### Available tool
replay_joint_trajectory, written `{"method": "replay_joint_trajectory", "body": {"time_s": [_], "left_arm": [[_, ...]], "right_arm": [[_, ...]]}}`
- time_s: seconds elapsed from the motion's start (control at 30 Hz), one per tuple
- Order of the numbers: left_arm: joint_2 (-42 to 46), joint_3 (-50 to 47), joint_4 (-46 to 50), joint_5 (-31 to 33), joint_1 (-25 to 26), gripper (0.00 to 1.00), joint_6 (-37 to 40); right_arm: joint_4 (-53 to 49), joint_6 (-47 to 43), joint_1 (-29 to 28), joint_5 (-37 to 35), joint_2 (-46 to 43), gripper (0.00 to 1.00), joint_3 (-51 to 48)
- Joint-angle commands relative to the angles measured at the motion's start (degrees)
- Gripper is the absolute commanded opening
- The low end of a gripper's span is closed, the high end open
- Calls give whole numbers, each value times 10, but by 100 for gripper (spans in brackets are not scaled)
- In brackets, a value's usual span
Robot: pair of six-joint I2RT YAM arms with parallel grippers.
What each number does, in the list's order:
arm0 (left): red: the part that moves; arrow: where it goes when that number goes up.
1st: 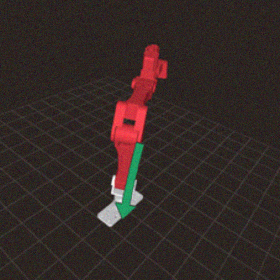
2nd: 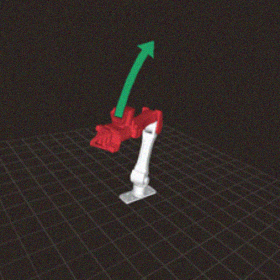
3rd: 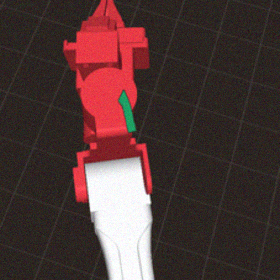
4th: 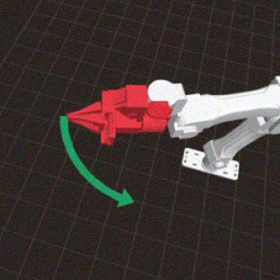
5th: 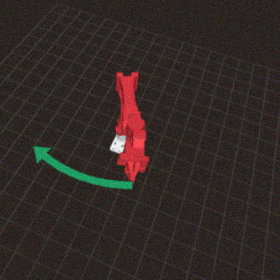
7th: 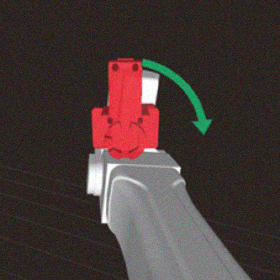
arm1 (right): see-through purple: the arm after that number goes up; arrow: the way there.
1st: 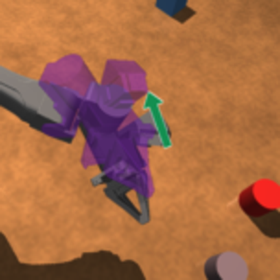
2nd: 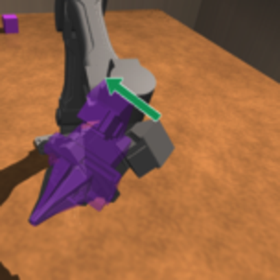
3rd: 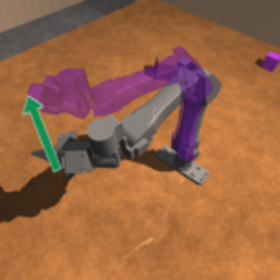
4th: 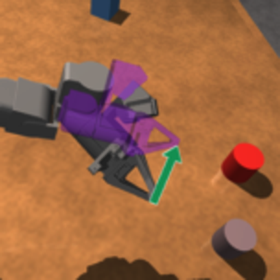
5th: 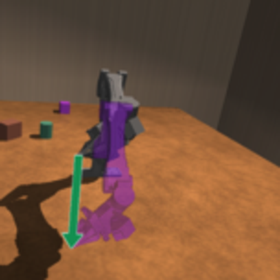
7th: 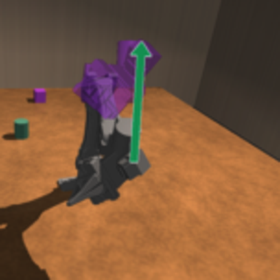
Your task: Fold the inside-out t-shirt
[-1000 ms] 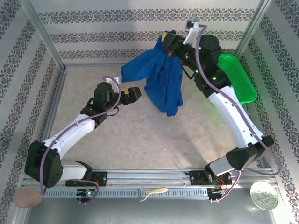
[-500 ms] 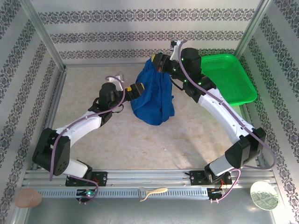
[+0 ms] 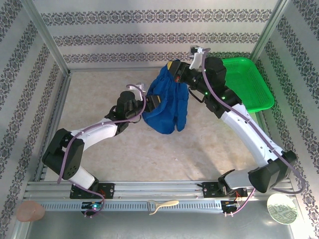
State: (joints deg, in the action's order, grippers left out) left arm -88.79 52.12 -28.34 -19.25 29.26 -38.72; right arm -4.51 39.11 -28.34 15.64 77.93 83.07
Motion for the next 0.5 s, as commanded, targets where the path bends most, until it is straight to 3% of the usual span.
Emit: {"method": "replay_joint_trajectory", "body": {"time_s": [0.0, 0.27, 0.47], "left_arm": [[38, 48, 26, 9, 2, 0, 55], [173, 173, 168, 130, -35, 0, 121], [163, 362, 282, 148, -50, 0, 152]], "right_arm": [[0, 1, 7, -11, -38, 0, 2], [-70, 6, 15, 14, -60, 0, 76], [-107, 35, 8, 50, -67, 0, 139]]}}
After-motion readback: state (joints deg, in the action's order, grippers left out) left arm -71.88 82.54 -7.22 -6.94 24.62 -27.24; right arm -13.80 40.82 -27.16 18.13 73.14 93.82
